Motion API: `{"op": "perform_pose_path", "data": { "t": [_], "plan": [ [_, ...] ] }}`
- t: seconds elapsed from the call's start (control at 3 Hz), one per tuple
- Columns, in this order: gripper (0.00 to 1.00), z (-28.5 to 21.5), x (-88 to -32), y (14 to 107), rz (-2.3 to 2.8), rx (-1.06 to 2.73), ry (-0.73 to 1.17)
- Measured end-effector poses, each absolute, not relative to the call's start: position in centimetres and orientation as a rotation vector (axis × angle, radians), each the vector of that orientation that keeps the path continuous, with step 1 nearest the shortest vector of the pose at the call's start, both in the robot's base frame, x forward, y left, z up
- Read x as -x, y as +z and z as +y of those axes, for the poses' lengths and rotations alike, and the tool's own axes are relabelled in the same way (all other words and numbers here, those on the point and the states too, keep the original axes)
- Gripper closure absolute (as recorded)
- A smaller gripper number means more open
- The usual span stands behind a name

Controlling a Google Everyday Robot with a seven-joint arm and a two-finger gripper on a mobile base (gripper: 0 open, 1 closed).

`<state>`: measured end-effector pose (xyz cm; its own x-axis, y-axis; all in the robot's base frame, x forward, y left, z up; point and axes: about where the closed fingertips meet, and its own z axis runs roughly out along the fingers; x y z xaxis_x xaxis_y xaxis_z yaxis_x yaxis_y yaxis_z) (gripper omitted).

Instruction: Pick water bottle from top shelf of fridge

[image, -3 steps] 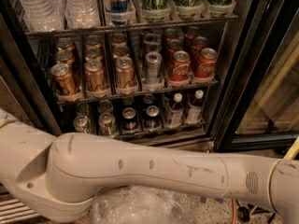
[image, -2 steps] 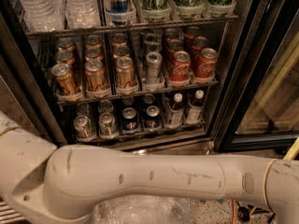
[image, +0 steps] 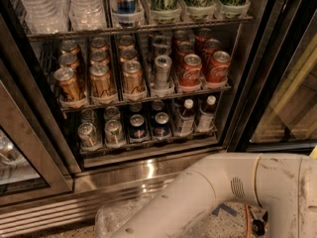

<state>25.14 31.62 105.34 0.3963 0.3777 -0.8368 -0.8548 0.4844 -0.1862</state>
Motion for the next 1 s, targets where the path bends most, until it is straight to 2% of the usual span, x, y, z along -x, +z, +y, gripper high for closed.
{"op": "perform_pose_path", "data": {
  "t": [0.33, 1.0],
  "plan": [
    [0.00, 28.6, -25.3, 107.6, 0.791, 0.588, 0.672],
    [0.00, 27.3, -26.6, 107.7, 0.827, 0.529, 0.621]
  ]
}}
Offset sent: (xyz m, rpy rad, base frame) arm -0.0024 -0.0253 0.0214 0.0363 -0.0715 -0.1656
